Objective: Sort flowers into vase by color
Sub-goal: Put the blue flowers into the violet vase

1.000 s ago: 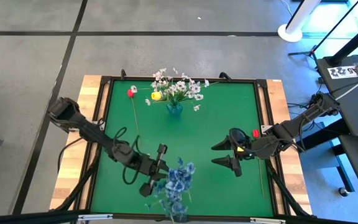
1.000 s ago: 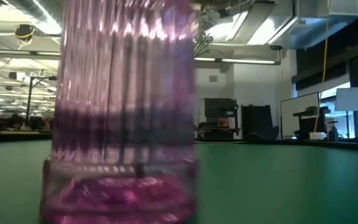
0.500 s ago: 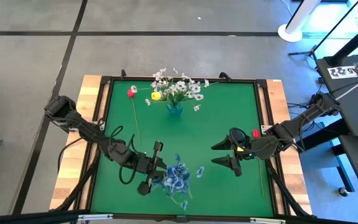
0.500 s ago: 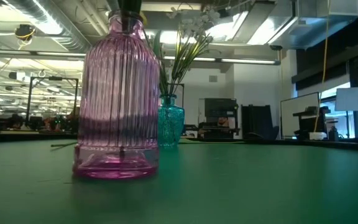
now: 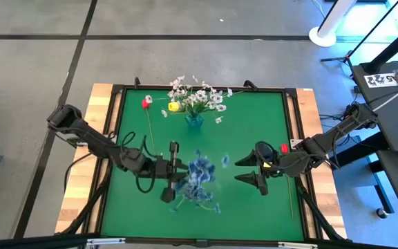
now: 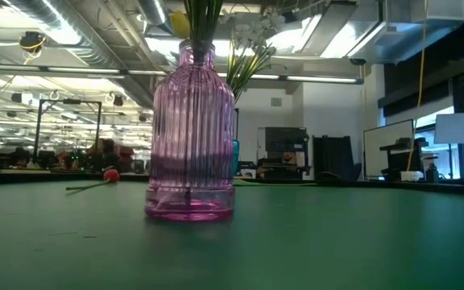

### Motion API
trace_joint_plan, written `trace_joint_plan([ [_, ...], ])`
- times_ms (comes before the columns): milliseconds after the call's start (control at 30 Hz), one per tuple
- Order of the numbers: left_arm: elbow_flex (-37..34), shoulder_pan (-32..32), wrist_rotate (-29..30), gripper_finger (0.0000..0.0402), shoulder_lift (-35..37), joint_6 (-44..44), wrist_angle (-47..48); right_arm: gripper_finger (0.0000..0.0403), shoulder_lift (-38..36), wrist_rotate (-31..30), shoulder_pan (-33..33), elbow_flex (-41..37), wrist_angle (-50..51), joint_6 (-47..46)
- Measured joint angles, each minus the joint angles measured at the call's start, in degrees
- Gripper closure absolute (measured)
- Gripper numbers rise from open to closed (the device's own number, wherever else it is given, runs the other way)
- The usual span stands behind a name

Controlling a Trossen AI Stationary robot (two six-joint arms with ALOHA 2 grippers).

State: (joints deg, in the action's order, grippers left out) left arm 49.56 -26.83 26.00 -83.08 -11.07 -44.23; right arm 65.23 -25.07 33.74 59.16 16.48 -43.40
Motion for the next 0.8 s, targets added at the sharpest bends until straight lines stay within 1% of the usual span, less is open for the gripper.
trace_joint_plan([
  [100,0.0,0.59,1.94,0.0395,1.66,0.52,3.11,0.0118,0.0,-0.01,0.0,0.0,-0.03,-0.07],
  [200,0.0,0.41,1.99,0.0395,2.57,5.1,6.39,0.0118,0.0,-0.01,0.0,0.0,-0.06,-0.28],
  [267,0.0,-0.57,1.97,0.0395,2.57,7.29,6.65,0.0118,0.0,-0.01,0.0,0.0,-0.03,-0.37],
  [367,0.0,-2.02,2.24,0.0395,2.02,8.19,5.69,0.0118,0.0,-0.07,0.0,0.0,-0.06,-0.33],
  [467,0.0,-3.01,4.99,0.0395,1.3,8.35,5.81,0.0118,0.0,-1.55,0.0,0.0,0.01,-0.29],
  [667,0.0,-3.09,6.37,0.0395,-0.53,7.94,1.86,0.0118,0.0,-2.57,-0.02,0.0,0.03,-0.28],
  [733,-1.22,-3.09,6.41,0.0395,-1.06,7.37,-2.26,0.0118,0.0,-2.57,-0.02,0.0,0.05,-0.28],
  [800,-3.69,-3.09,6.57,0.0395,-1.19,6.26,-8.95,0.0118,0.0,-2.57,-0.01,0.0,0.03,-0.28],
])
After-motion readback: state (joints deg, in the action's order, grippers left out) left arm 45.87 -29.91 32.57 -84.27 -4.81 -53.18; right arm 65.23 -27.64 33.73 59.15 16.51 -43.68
